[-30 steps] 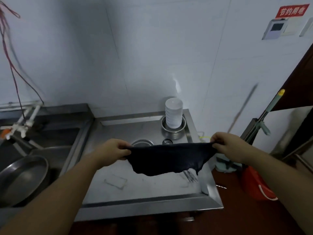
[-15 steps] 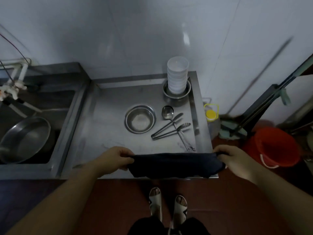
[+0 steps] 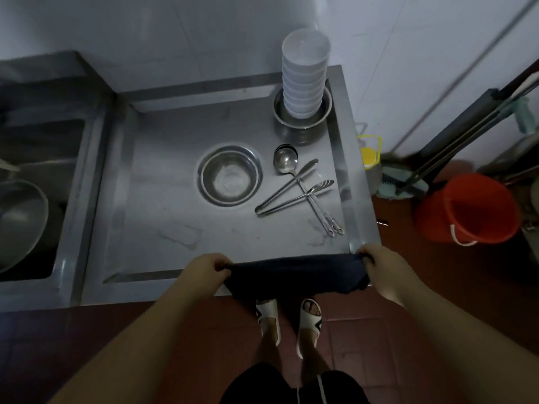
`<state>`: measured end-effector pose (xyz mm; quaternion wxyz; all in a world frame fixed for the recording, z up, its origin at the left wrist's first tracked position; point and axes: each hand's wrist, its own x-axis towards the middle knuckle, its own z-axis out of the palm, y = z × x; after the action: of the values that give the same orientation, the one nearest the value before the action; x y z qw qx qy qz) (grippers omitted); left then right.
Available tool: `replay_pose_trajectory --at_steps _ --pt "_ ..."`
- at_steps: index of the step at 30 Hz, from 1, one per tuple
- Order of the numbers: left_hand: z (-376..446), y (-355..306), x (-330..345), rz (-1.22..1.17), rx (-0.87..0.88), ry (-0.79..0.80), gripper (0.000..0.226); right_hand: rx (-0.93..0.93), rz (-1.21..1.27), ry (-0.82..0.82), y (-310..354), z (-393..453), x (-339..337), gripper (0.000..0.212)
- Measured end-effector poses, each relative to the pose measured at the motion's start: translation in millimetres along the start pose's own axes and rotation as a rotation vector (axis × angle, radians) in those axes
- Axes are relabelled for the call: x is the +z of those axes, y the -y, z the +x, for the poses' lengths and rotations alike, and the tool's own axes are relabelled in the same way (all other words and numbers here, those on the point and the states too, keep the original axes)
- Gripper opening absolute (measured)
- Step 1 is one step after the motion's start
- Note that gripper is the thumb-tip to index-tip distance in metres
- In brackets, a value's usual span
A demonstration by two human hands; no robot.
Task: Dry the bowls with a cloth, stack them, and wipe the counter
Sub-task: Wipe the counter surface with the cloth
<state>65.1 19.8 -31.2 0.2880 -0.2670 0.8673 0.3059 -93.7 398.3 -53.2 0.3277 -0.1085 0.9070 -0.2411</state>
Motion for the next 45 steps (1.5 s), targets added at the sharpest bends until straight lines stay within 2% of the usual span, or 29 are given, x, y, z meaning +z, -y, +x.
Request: replay_pose_trajectory --at_steps 3,9,14,16,18,20,22,26,34,42,45 --pt "24 -1 7 0.022 -0.021 -0.070 0.010 0.001 -0.084 -0.006 3 19 2 0.024" --pt "51 5 24 0.099 -0.035 -0.097 0.014 -0.009 -0.402 0.027 10 41 17 0.021" --pt "60 8 33 0.167 -0.068 -0.056 0.022 -0.051 -0.555 -0.051 10 45 33 0.026" --pt "60 4 41 0.228 0.005 -0.093 0.031 -0.066 -0.599 -0.092 15 43 39 0.032" --pt "55 -4 54 0.230 0.135 -0.109 0.040 -0.133 -0.562 -0.037 22 36 50 0.032" --pt "46 -11 71 0.186 0.241 -0.036 0.045 -0.220 -0.487 0.021 27 23 67 0.030" --pt "37 -12 89 0.214 0.276 0.044 0.053 -0.220 -0.459 0.008 24 12 79 0.037" --pt "31 -7 105 0.345 0.262 0.106 0.068 -0.138 -0.496 0.073 6 10 85 0.054" --pt "36 -31 89 0.358 0.190 0.214 0.071 -0.082 -0.416 0.194 13 27 75 0.059" --pt "3 -45 48 0.382 0.089 0.124 0.061 -0.109 -0.377 0.178 37 9 36 0.045" --pt "-2 -57 31 0.415 0.078 0.068 0.056 -0.083 -0.394 0.164 46 10 16 0.046"
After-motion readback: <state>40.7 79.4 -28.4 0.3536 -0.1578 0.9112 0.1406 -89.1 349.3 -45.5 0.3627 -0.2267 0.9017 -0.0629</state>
